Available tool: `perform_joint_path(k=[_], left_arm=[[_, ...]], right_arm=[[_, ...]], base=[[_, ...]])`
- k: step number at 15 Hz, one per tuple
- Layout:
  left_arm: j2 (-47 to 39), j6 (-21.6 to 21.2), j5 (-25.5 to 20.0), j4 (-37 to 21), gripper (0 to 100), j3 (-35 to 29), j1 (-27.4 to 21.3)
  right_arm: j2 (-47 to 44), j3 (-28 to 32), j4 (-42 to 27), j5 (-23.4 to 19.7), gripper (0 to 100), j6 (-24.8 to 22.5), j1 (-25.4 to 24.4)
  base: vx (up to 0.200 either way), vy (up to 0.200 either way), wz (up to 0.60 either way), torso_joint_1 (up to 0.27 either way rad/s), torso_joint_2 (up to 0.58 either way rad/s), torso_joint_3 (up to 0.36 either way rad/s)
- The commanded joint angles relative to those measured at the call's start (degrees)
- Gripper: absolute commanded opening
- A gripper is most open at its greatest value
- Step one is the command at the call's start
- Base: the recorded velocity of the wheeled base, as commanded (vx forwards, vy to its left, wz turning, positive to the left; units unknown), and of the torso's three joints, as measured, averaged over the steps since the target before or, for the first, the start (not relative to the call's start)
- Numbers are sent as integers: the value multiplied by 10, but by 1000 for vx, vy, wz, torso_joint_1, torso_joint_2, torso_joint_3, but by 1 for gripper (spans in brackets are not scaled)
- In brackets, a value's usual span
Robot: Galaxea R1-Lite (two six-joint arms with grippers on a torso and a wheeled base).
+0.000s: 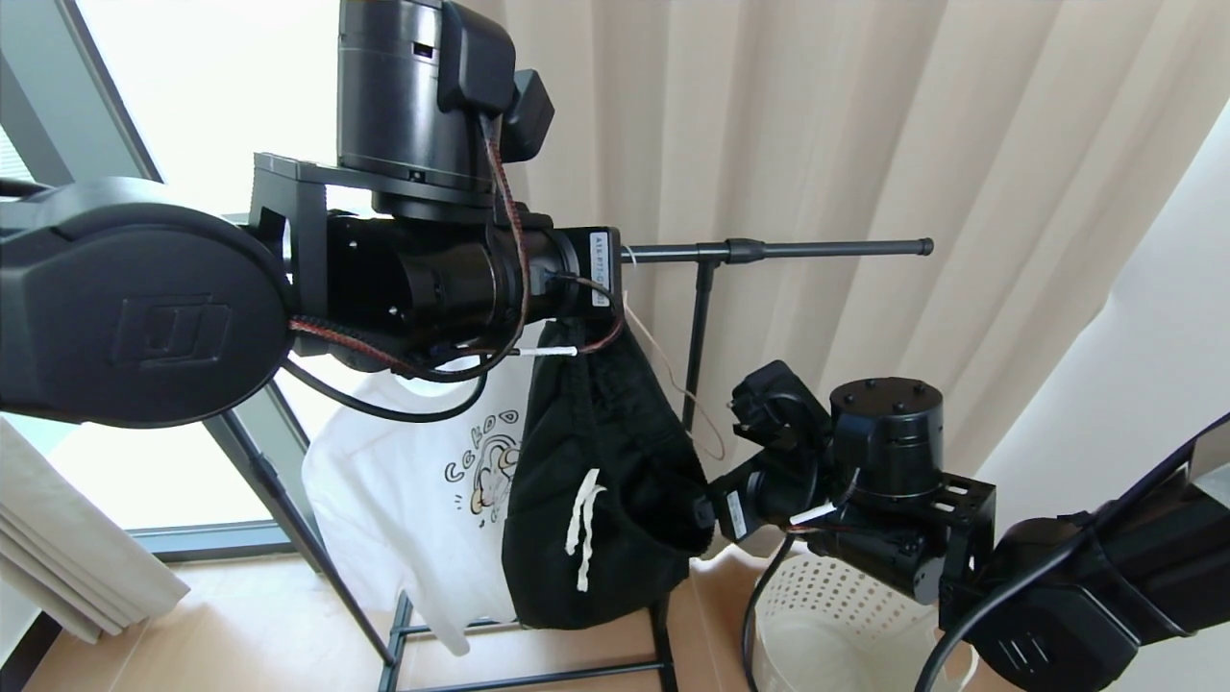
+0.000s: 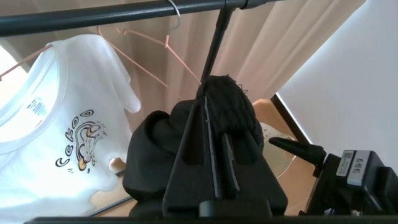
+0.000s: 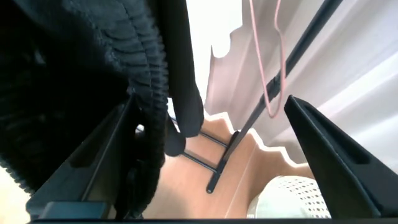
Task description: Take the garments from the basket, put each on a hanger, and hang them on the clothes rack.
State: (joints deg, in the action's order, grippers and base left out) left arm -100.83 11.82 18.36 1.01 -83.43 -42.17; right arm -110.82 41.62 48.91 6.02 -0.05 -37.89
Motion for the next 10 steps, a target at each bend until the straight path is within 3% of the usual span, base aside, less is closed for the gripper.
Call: perform_joint_path(k=[1,2,6,10], left_arm=[[3,0,0,0,0,0,-2],[5,0,0,-1,0,3,-2],[20,-3,-3,-1,0,26,-1],[31,-22,-6,-2,0,74,2]], right_arm=[[-29,-7,27,1,100,-1,-2],[-32,-8,36,2,0,-2,-2],[-24,-4,37,1,0,-2,4],[26,2,33,1,0,-10,55]], base=[[0,0,0,0,0,0],[0,0,0,0,0,0],[0,0,0,0,0,0],[0,0,0,0,0,0]])
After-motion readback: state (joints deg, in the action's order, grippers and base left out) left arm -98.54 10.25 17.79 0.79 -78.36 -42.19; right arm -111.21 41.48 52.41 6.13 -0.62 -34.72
